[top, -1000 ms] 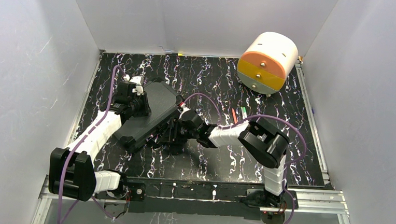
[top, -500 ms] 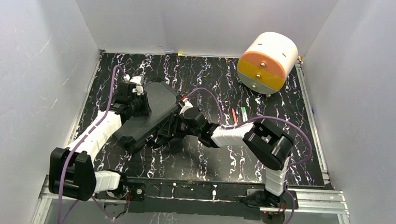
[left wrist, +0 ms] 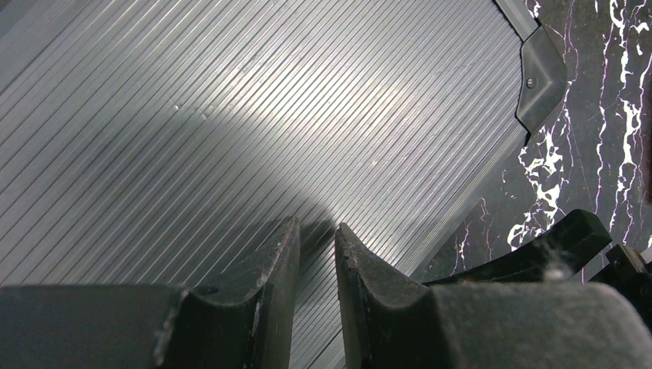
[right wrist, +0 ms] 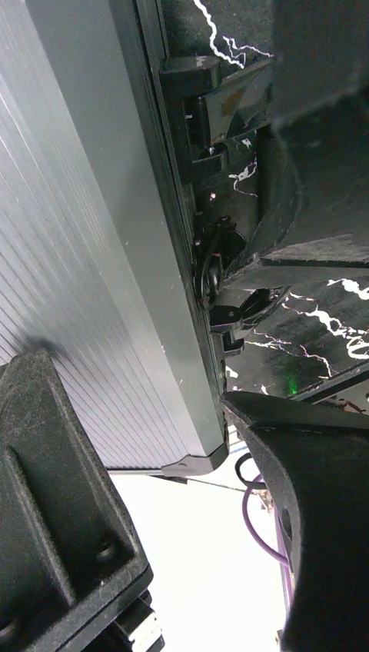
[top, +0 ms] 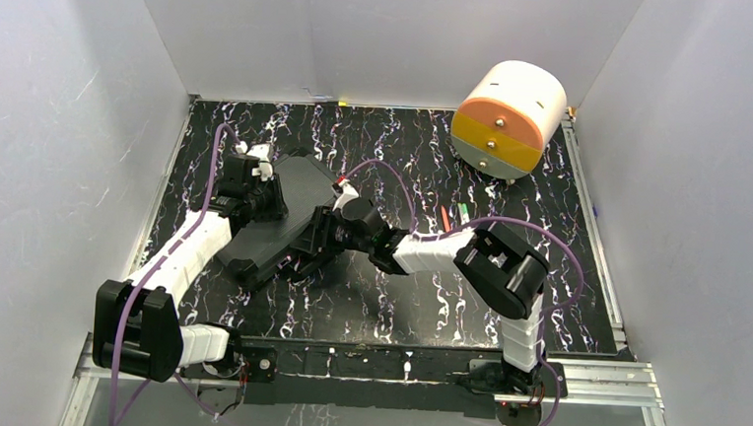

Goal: Pack up texas hold em set

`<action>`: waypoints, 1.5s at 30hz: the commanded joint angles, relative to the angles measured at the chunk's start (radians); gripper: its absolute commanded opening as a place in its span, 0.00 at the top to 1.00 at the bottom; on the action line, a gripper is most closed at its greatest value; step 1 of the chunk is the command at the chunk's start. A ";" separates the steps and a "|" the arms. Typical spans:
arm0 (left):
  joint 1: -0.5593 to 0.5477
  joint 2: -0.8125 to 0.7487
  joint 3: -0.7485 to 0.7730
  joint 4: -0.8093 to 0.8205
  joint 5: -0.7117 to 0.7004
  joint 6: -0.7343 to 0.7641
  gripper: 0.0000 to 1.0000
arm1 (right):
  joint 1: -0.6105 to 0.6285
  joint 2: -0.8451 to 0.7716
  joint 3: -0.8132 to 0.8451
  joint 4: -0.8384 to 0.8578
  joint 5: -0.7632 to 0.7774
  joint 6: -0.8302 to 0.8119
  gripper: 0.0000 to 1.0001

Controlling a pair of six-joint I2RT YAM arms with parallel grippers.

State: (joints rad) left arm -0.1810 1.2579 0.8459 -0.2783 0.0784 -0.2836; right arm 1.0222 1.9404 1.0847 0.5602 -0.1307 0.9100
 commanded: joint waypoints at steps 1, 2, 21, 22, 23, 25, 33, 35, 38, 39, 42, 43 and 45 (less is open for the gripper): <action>-0.006 0.056 -0.059 -0.146 -0.017 0.017 0.77 | 0.001 0.022 0.048 0.067 0.024 -0.023 0.40; -0.005 0.055 -0.057 -0.147 -0.017 0.016 0.77 | 0.000 0.024 0.052 0.058 0.030 -0.024 0.40; 0.009 0.075 0.235 -0.168 -0.063 -0.019 0.41 | -0.001 -0.185 -0.073 -0.129 0.107 -0.133 0.49; 0.018 0.080 0.246 -0.171 -0.074 -0.016 0.39 | -0.001 -0.183 -0.074 -0.142 0.104 -0.133 0.51; 0.026 0.082 0.257 -0.173 -0.080 -0.013 0.37 | -0.001 -0.179 -0.072 -0.151 0.100 -0.135 0.53; 0.047 0.085 0.267 -0.178 -0.092 -0.011 0.34 | 0.001 -0.164 -0.059 -0.180 0.096 -0.139 0.55; 0.187 0.106 0.246 -0.205 -0.004 -0.056 0.25 | 0.001 -0.064 0.047 -0.262 0.073 -0.162 0.63; 0.195 0.100 0.225 -0.209 0.006 -0.058 0.24 | 0.001 -0.044 0.075 -0.281 0.064 -0.163 0.64; 0.196 0.105 0.199 -0.234 -0.032 -0.062 0.24 | 0.001 -0.017 0.111 -0.295 0.058 -0.164 0.64; 0.196 0.106 0.191 -0.242 -0.048 -0.063 0.25 | 0.001 -0.008 0.121 -0.300 0.057 -0.163 0.64; 0.196 0.141 0.169 -0.265 -0.080 -0.062 0.28 | 0.001 0.013 0.143 -0.315 0.057 -0.163 0.64; 0.196 0.149 0.164 -0.270 -0.081 -0.061 0.29 | 0.001 0.021 0.151 -0.325 0.056 -0.163 0.65; 0.196 0.166 0.157 -0.280 -0.083 -0.059 0.33 | 0.001 0.036 0.169 -0.354 0.062 -0.164 0.66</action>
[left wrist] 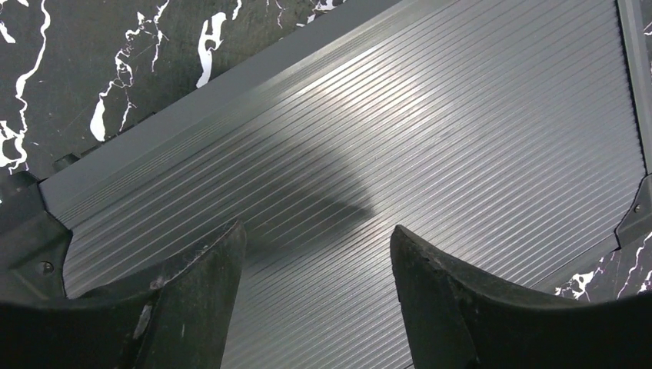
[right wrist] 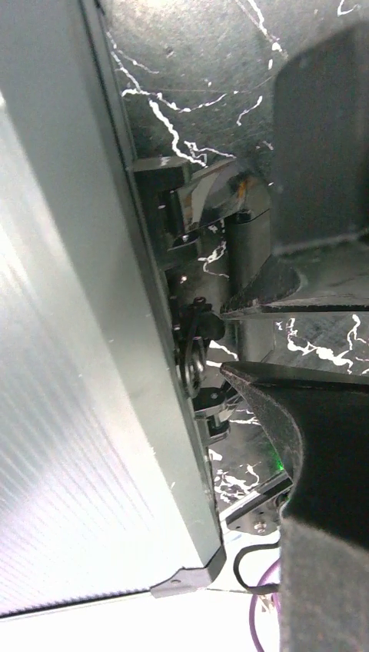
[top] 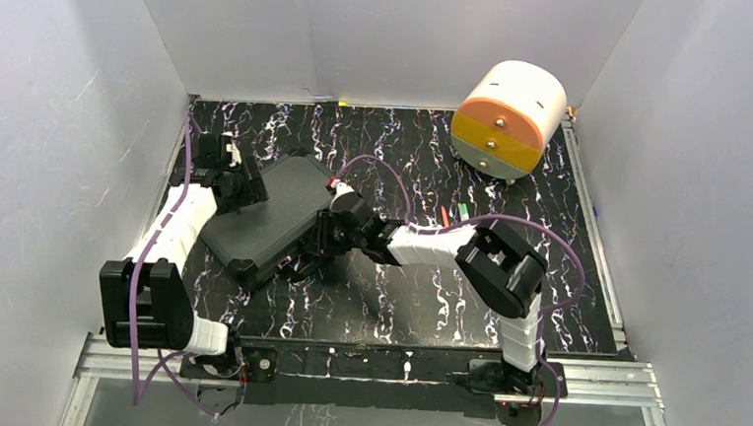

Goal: Pack up texas hold em set

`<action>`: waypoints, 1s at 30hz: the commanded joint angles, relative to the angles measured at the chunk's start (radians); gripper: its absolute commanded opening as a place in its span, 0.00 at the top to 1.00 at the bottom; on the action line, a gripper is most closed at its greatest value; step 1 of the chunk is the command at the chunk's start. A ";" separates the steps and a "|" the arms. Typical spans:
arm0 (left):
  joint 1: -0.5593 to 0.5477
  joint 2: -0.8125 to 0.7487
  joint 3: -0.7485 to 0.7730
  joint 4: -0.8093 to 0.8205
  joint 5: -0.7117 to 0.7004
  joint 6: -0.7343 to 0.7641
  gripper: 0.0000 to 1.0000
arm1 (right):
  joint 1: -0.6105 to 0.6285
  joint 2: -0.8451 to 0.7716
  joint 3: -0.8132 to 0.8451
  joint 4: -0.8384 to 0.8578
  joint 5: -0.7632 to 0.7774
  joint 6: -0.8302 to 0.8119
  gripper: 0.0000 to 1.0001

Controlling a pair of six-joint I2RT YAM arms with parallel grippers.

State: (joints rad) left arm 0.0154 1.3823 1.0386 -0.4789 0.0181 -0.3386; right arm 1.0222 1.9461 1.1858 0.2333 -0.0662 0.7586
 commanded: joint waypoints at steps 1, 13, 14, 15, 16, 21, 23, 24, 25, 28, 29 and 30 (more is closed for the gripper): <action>-0.001 0.049 -0.040 -0.082 -0.022 -0.004 0.36 | 0.001 0.039 0.077 -0.045 0.001 -0.011 0.67; 0.000 0.073 -0.059 -0.079 -0.014 -0.013 0.42 | 0.007 0.107 0.146 -0.193 0.049 -0.037 0.76; 0.000 0.073 -0.062 -0.076 -0.009 -0.014 0.42 | 0.007 0.116 0.150 -0.193 0.049 -0.039 0.77; -0.001 0.075 -0.064 -0.074 -0.005 -0.014 0.43 | 0.009 0.125 0.153 -0.190 0.053 -0.040 0.78; 0.000 0.076 -0.065 -0.073 0.002 -0.014 0.43 | 0.012 0.135 0.160 -0.189 0.064 -0.045 0.80; 0.000 0.077 -0.071 -0.066 0.025 -0.020 0.45 | 0.044 0.190 0.201 -0.209 0.155 -0.062 0.91; 0.000 0.079 -0.073 -0.066 0.034 -0.020 0.46 | 0.053 0.210 0.210 -0.221 0.197 -0.057 0.93; 0.000 0.080 -0.074 -0.066 0.035 -0.021 0.46 | 0.055 0.217 0.213 -0.225 0.217 -0.046 0.94; -0.001 0.080 -0.077 -0.066 0.038 -0.023 0.47 | 0.057 0.224 0.213 -0.222 0.239 -0.036 0.95; -0.001 0.079 -0.084 -0.067 0.049 -0.027 0.47 | 0.060 0.239 0.199 -0.173 0.268 -0.017 0.97; -0.001 0.077 -0.086 -0.067 0.056 -0.030 0.48 | 0.062 0.240 0.186 -0.132 0.267 -0.021 0.98; -0.002 0.075 -0.088 -0.067 0.062 -0.032 0.48 | 0.063 0.244 0.177 -0.080 0.263 -0.024 0.98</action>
State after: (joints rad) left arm 0.0162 1.3926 1.0271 -0.4572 0.0021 -0.3450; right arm 1.0702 2.0735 1.3853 -0.0177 0.0830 0.7280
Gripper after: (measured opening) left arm 0.528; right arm 0.045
